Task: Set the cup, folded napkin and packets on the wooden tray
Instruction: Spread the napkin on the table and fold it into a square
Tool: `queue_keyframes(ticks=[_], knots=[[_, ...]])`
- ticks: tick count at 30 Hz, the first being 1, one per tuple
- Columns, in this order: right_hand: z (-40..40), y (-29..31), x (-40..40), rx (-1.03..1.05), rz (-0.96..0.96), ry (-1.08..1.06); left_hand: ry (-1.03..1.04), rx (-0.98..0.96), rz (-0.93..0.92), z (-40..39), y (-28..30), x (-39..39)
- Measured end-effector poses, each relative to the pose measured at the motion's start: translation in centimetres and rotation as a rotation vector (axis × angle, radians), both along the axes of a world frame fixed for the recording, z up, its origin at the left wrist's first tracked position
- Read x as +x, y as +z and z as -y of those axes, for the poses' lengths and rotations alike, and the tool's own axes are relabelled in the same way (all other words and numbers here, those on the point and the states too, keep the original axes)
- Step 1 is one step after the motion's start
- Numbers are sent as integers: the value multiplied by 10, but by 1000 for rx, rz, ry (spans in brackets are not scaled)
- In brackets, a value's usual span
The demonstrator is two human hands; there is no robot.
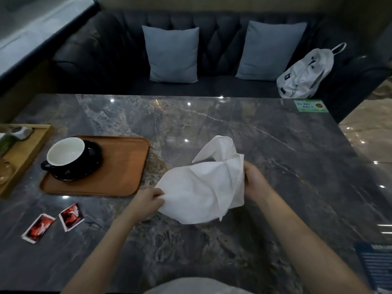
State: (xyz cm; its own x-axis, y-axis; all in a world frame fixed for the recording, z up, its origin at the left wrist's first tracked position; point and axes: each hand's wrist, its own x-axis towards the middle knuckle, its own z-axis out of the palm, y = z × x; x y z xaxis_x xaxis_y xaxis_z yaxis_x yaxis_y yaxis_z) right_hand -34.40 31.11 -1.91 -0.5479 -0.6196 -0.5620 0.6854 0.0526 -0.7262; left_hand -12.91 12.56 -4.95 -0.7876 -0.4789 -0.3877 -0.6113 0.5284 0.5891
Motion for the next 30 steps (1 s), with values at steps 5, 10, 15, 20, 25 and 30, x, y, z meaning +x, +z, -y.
queue_keyframes(ticks=[5, 10, 15, 20, 25, 30], knots=[[12, 14, 2, 5, -65, 88, 54, -147, -99, -6, 29, -30], [23, 35, 3, -6, -94, 150, 78, -36, -503, -26, 88, -69], [34, 47, 6, 70, -186, 212, 182, 167, -543, -37, 103, -92], [27, 57, 3, 208, -383, 81, 272, -41, -466, -26, 94, -98], [16, 56, 3, 45, -386, -96, 339, -174, -447, -16, 92, -97], [8, 33, 6, 316, -654, 167, 393, -212, -431, -8, 90, -95]])
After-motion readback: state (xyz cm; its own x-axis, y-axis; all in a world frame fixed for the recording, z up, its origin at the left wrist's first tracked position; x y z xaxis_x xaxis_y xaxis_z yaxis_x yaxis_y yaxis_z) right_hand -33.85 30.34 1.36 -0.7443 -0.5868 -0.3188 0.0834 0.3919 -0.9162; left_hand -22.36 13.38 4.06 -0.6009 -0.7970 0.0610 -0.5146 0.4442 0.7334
